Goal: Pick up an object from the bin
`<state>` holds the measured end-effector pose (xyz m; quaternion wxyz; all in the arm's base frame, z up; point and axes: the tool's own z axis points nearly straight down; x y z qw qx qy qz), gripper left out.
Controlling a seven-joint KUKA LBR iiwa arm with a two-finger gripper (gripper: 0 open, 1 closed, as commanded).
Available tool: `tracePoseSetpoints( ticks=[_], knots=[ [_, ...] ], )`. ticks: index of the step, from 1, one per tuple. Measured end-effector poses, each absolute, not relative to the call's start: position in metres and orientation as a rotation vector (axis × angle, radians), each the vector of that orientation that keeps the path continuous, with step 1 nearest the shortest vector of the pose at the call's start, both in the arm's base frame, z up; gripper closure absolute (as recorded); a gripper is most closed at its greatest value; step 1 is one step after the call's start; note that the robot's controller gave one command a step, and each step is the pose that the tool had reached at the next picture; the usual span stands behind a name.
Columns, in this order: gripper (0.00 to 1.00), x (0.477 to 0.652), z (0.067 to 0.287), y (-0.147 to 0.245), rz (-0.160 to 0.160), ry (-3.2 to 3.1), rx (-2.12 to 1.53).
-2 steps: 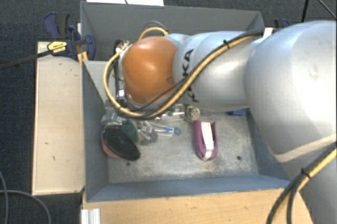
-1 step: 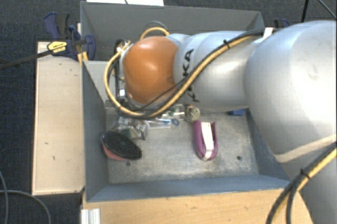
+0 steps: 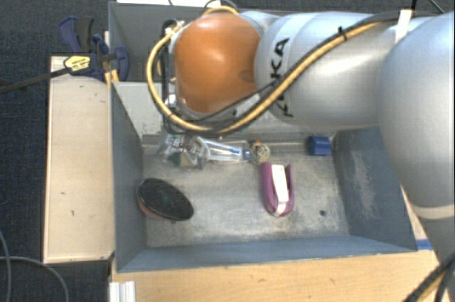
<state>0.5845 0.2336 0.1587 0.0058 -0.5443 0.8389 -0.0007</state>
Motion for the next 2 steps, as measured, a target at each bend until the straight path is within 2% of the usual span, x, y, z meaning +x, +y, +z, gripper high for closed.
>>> tracePoseSetpoints(
  ticks=[1,2],
  knots=[
    [1.0,0.586,0.185,0.234,0.0,2.639,-1.691],
    [1.0,0.587,0.2,0.235,0.001,2.646,-1.68]
  ],
)
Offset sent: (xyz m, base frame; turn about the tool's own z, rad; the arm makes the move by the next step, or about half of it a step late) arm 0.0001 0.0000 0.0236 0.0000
